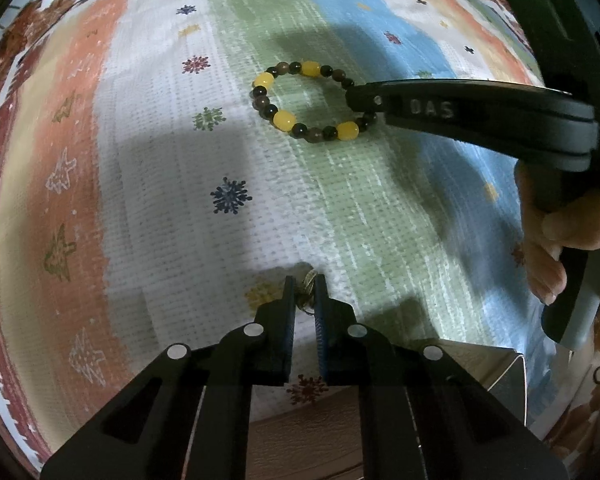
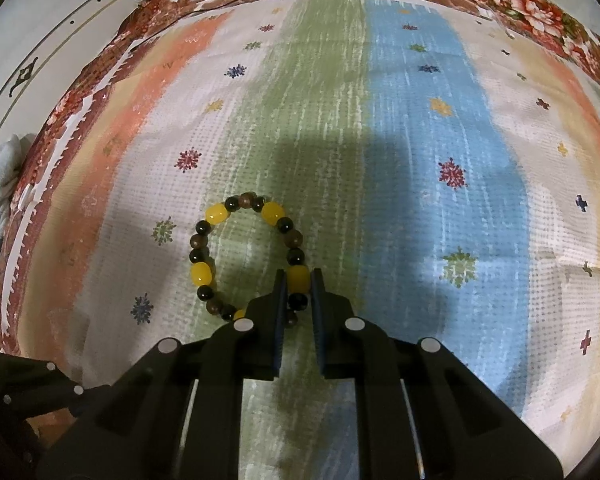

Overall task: Organize jewelry
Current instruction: 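Lift the charm and bracelet with both tools and carry them toward the tin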

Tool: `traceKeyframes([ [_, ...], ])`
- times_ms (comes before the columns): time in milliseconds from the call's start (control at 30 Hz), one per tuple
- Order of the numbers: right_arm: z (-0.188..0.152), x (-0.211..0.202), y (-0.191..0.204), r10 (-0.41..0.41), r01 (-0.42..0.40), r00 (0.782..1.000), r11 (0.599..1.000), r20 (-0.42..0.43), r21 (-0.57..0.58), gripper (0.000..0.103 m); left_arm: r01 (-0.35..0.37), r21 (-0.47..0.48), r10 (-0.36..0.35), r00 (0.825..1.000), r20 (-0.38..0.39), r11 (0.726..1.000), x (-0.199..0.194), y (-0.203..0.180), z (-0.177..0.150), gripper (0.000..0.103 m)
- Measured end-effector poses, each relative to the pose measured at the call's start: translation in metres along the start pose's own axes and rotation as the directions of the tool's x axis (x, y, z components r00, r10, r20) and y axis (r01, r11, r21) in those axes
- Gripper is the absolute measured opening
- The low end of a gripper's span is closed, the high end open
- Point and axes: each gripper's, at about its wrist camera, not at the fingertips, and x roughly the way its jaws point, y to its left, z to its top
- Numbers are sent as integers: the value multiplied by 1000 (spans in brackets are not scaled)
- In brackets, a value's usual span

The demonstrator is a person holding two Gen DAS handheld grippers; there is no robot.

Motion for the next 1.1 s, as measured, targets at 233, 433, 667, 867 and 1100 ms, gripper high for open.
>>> traceKeyframes([
  [233,2,-6,0,6,-6,1000,1000,10,6,13,-2,1,2,1000,8,1000,-3,2,0,8],
  [433,2,-12,2,6,-6,1000,1000,20,0,13,4,-1,-4,999,32,1000,-15,1,1,8],
  [667,1,-20,10,-1,2,999,1000,37,-19,13,6,-1,-6,998,57,1000,-25,3,-4,8],
  [867,-1,-31,16,-4,7,998,999,61,-40,13,4,7,-5,997,80,1000,-35,-2,-4,8],
  [1100,-4,-45,23,-15,20,996,998,88,-56,13,10,-1,-10,994,110,1000,-49,-3,-6,8],
])
